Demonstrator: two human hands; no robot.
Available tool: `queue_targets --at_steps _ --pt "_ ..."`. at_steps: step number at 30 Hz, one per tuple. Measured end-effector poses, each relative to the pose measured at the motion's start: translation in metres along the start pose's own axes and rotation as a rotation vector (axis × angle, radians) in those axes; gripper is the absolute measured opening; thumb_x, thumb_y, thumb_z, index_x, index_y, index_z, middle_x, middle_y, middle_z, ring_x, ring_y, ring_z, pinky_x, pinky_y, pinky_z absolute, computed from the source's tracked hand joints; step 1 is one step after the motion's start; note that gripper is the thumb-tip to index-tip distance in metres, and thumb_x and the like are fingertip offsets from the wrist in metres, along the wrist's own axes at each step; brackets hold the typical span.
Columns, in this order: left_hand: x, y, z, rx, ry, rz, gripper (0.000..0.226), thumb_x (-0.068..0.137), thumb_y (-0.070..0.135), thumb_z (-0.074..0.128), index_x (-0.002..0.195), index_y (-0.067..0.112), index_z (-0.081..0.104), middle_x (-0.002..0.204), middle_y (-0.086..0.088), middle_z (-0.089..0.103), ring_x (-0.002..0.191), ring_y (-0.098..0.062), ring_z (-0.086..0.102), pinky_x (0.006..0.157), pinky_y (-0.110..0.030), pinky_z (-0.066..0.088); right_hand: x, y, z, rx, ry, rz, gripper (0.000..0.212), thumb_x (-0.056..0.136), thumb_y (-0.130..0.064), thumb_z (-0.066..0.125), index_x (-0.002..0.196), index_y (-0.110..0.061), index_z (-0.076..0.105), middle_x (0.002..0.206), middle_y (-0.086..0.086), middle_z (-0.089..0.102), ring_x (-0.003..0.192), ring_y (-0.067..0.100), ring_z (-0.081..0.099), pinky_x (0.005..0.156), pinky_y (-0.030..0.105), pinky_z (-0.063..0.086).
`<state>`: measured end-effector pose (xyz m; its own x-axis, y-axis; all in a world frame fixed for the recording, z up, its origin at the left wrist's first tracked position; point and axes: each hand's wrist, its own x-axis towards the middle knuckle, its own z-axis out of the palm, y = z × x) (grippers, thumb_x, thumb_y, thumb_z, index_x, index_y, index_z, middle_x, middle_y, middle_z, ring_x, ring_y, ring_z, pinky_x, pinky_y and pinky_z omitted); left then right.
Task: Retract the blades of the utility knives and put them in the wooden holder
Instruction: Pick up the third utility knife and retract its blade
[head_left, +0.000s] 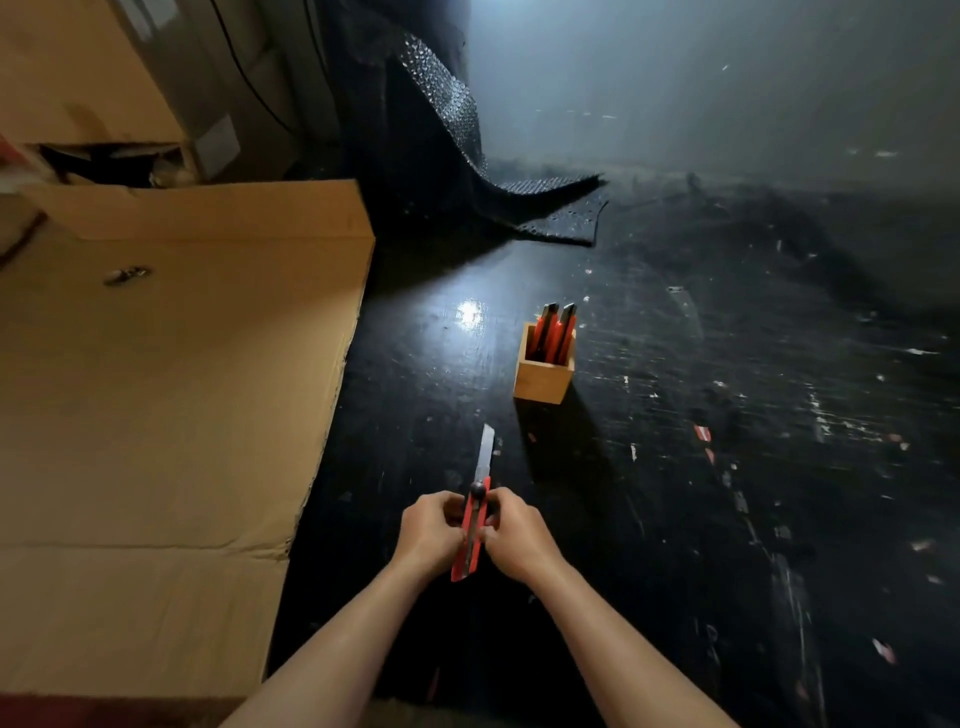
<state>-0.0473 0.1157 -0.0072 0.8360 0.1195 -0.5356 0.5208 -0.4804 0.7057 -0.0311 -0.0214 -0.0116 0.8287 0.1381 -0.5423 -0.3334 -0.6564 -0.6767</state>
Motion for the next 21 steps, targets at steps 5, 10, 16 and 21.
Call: queue_targets --at_steps 5,10,16,21 --pt "-0.004 -0.005 0.005 -0.119 -0.006 -0.047 0.036 0.073 0.000 0.081 0.105 0.016 0.079 0.088 0.007 0.076 0.093 -0.013 0.075 0.082 -0.021 0.054 -0.013 0.010 0.015 0.243 0.029 0.063 0.048 0.089 -0.012 0.069 0.133 -0.023 0.054 0.096 -0.002 0.072 0.081 0.008 0.073 0.068 0.024 0.061" --pt "-0.006 0.004 0.000 -0.224 -0.101 -0.031 0.042 0.076 -0.008 0.070 0.097 0.027 0.080 0.097 0.001 0.082 0.096 -0.016 0.077 0.089 -0.038 0.063 -0.025 0.020 0.007 0.327 0.100 0.049 0.045 0.091 -0.003 0.062 0.133 -0.021 0.057 0.094 0.000 0.072 0.079 0.011 0.075 0.068 0.027 0.062" --pt "-0.008 0.030 -0.012 -0.341 -0.086 0.082 0.043 0.078 -0.013 0.069 0.100 0.024 0.078 0.095 0.001 0.083 0.098 -0.019 0.078 0.084 -0.039 0.065 -0.033 0.002 -0.021 0.398 0.208 -0.114 0.036 0.084 -0.008 0.071 0.113 -0.030 0.067 0.095 0.000 0.075 0.088 0.012 0.074 0.081 0.042 0.062" --pt "-0.019 0.061 -0.028 -0.467 -0.119 0.221 0.046 0.086 -0.017 0.066 0.124 0.009 0.071 0.113 -0.007 0.080 0.108 -0.022 0.076 0.088 -0.039 0.064 -0.042 -0.027 -0.060 0.420 0.306 -0.293 0.035 0.088 -0.010 0.070 0.118 -0.026 0.061 0.101 0.000 0.072 0.091 0.012 0.072 0.079 0.040 0.063"
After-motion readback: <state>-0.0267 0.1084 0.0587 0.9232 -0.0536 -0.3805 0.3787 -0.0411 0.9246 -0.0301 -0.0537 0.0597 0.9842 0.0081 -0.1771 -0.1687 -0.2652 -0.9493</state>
